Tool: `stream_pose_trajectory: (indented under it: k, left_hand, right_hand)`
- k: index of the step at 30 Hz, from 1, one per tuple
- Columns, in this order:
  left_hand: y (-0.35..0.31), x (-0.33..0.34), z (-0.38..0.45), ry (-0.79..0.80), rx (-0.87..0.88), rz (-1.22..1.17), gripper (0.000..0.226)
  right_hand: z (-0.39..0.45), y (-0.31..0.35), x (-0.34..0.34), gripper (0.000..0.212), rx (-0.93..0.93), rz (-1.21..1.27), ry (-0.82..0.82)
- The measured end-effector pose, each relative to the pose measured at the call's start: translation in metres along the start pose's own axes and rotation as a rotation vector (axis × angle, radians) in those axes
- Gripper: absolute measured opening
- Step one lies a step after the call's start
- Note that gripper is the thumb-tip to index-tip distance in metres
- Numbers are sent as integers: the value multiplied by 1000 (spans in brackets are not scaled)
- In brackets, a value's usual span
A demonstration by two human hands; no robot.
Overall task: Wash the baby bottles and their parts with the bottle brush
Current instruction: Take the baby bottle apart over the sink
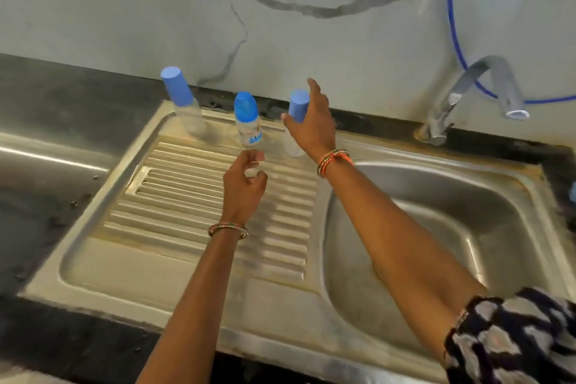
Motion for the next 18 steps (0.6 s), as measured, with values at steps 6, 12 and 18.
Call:
stream_pose_trajectory:
  k: [6,12,18]
  left_hand:
    - [-15,11,5,113,206,252,51]
    - [-81,35,-34,121,313,454,67]
    - [-107,70,-77,417,87,-125,55]
  right_hand:
    - [-21,5,-24,44,39,167,-89]
    - [-109,18,-82,24,231,719,-11]
    - [-154,6,-125,9,296,965,121]
Point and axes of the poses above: each hand's wrist, its own z-axis towards the middle knuckle, its own x-axis out of the palm, y = z × x, the point moved 5 cm from there along z, towards the middle knuckle, and after that the axes turned 10 degrees about y, right-handed, at the moved point
